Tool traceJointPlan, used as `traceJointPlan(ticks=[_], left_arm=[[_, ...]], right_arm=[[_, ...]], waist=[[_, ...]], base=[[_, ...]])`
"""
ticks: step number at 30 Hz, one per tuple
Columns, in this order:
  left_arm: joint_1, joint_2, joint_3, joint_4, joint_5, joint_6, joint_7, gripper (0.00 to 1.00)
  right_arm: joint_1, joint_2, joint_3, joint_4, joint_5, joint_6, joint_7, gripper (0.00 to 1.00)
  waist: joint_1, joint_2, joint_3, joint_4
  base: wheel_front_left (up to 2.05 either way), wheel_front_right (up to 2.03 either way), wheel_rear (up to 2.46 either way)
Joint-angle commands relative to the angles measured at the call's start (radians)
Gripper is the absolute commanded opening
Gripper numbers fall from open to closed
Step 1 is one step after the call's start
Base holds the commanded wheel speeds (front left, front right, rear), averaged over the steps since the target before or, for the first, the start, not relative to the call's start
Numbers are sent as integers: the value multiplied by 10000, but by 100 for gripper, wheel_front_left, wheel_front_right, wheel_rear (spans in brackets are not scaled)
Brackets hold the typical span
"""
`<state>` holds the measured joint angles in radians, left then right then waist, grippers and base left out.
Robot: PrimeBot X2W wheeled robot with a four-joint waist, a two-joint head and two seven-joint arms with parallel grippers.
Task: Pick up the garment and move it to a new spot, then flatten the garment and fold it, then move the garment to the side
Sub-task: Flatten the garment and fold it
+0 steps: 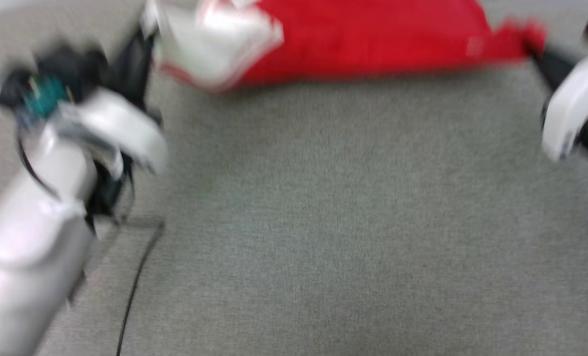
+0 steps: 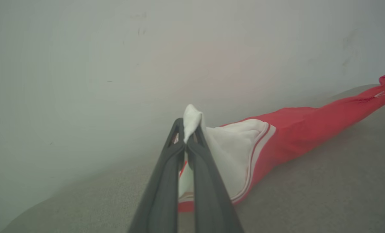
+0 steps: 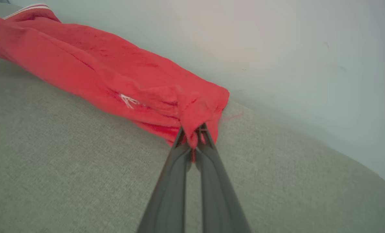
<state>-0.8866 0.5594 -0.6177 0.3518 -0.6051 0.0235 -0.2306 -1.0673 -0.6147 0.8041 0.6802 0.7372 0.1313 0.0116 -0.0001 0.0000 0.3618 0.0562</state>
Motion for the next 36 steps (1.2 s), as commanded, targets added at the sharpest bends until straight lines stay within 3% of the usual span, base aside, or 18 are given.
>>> traceJointPlan(ticks=[1,13,27,36], left_arm=[[932,157,-15,-421,-230,274,45,0],[6432,845,-97,-2985,-1541,2080,162,0],[10361,1025,-685,-4040,-3060,2716,592,0],[11319,1107,-646,-4487,-3689,2853,712,0]], right_arm=[[806,-85,162,-210,173,-11,-85,0],[5055,-829,324,-1453,1134,-13,-192,0],[8675,-1666,-870,-3208,1219,-13,486,0],[10407,-1933,-1819,-4367,1325,-13,1411,0]], waist=[[1,0,-852,63],[1,0,-2619,164],[1,0,-3794,-132],[1,0,-3869,-159]], base=[[0,0,0],[0,0,0],[0,0,0],[0,0,0]])
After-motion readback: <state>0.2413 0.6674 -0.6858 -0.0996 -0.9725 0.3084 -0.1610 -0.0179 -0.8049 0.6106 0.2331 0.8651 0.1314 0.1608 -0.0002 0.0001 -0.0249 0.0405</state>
